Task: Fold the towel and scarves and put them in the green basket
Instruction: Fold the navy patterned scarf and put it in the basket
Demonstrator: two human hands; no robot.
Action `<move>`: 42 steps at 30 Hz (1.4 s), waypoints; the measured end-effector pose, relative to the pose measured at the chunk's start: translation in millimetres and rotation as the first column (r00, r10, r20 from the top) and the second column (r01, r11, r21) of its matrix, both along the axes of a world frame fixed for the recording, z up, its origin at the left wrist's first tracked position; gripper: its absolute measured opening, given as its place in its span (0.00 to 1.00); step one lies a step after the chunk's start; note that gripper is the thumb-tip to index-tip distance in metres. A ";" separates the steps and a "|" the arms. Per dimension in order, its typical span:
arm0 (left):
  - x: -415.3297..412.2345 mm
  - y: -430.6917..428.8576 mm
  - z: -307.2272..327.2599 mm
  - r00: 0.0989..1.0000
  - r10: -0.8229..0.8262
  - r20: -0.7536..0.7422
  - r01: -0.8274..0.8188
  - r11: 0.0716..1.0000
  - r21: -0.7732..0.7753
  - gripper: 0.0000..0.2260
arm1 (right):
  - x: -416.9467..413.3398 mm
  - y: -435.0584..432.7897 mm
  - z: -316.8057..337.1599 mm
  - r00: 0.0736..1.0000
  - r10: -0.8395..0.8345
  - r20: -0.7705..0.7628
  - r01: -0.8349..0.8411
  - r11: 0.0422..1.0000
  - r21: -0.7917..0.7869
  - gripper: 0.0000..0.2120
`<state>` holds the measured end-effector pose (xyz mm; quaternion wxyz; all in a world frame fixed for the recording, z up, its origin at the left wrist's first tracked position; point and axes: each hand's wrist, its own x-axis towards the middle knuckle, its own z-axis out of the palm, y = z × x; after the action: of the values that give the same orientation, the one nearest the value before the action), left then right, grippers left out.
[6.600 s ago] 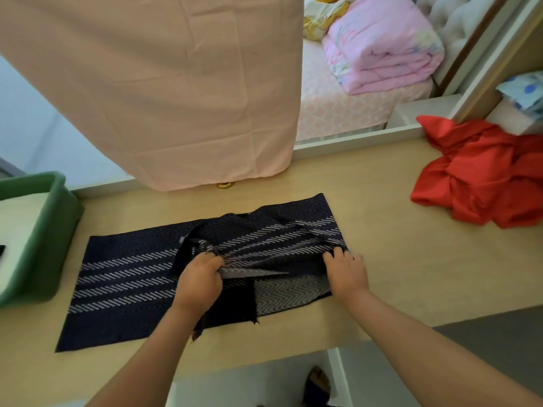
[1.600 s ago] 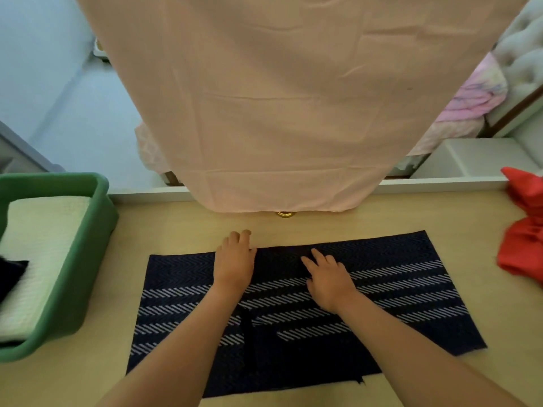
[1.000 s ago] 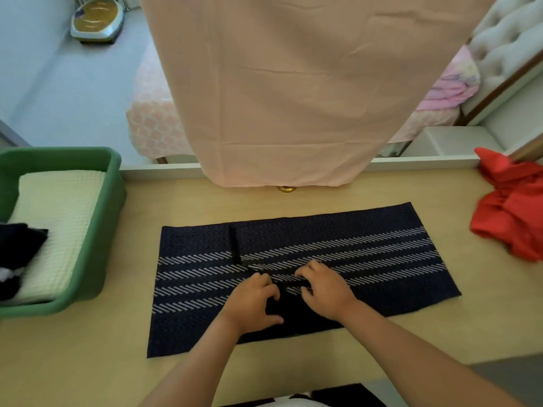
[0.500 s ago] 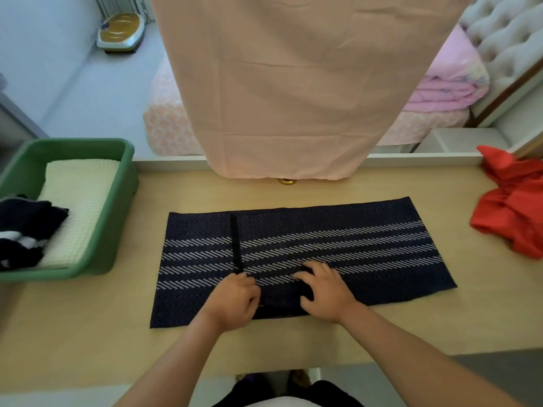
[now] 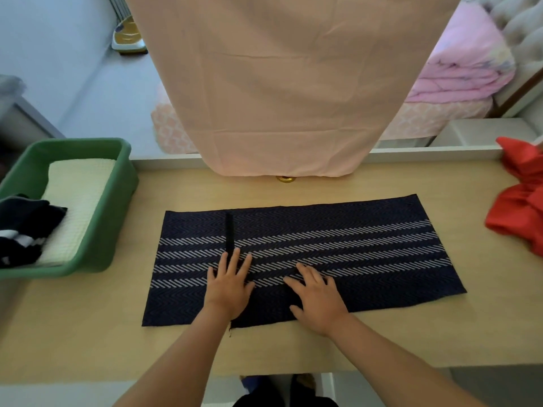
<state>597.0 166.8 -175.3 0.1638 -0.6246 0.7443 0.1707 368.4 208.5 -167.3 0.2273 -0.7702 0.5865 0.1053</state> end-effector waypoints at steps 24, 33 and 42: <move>39.9 -178.7 -5.6 0.909 0.075 -0.409 -0.108 0.992 -0.057 0.12 | 36.7 -208.5 -8.0 1.000 -0.004 -0.003 0.003 0.981 -0.194 0.18; 37.8 -188.2 -10.8 0.892 0.134 -0.431 -0.222 0.962 -0.160 0.10 | 37.0 -222.6 -14.4 0.995 -0.098 -0.001 0.094 0.959 -0.268 0.08; 19.4 -164.5 -10.2 0.955 0.023 -0.296 -0.166 0.868 -0.468 0.13 | 39.9 -171.4 -20.5 0.990 -0.141 0.022 0.136 0.882 -0.451 0.19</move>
<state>616.4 2.3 -185.6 -0.1148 -0.6511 0.7468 0.0719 408.3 37.1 -187.8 0.0458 -0.7574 0.6497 -0.0459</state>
